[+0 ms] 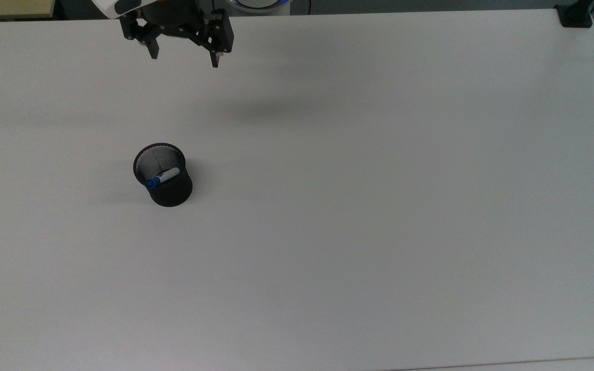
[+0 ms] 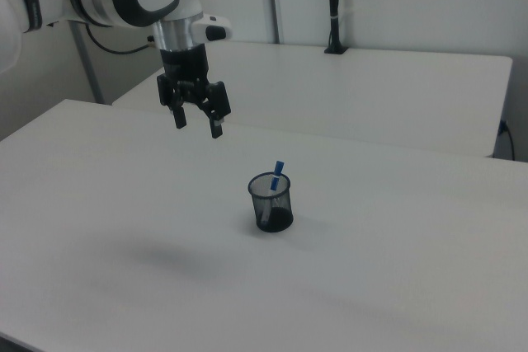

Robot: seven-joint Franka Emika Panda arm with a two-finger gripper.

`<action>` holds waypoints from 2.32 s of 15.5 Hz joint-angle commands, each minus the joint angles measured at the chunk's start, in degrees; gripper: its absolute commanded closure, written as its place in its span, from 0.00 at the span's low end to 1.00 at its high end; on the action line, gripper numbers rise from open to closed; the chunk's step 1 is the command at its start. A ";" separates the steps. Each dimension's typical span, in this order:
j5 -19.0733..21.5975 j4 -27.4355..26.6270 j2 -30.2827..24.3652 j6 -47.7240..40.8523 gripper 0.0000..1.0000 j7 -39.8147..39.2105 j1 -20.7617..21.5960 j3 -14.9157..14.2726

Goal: Remove the marker
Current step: 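Move the open gripper over the black mesh pen cup, then lower the gripper onto the marker top and close on it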

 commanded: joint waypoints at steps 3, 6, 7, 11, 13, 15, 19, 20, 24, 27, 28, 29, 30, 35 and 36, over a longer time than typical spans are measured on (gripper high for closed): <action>0.57 -0.77 -1.31 -1.16 0.00 0.64 0.33 -0.48; 0.57 -0.77 -1.31 -1.16 0.00 0.73 0.24 -0.48; 0.57 -0.77 -1.31 -1.07 0.00 0.73 0.24 -0.48; 0.57 -0.77 -1.31 -1.07 0.00 0.90 0.42 -0.39; 0.57 -0.77 -1.31 -1.07 0.00 0.99 0.15 -0.48; 0.66 -0.77 -1.31 -0.63 0.00 0.99 -0.02 -0.65; 0.13 -0.77 -0.17 4.54 0.00 0.55 -0.02 -0.83; 0.04 -0.77 0.79 6.65 0.00 0.55 -0.20 -0.83; 0.83 -0.77 4.39 16.48 0.00 1.52 -1.60 -0.74; 0.83 -0.77 8.52 25.00 0.00 5.02 -1.52 -0.74; 0.83 -0.77 9.49 27.91 0.00 5.47 -1.60 -0.74; 0.83 -0.86 10.28 29.76 0.00 5.39 -1.78 -0.74; 0.74 -0.77 10.98 30.65 0.00 5.04 -2.04 -0.74; -0.05 -0.86 15.55 36.17 0.11 4.68 -2.04 -0.74; -0.13 -1.12 15.82 38.55 0.14 4.60 -2.04 -0.74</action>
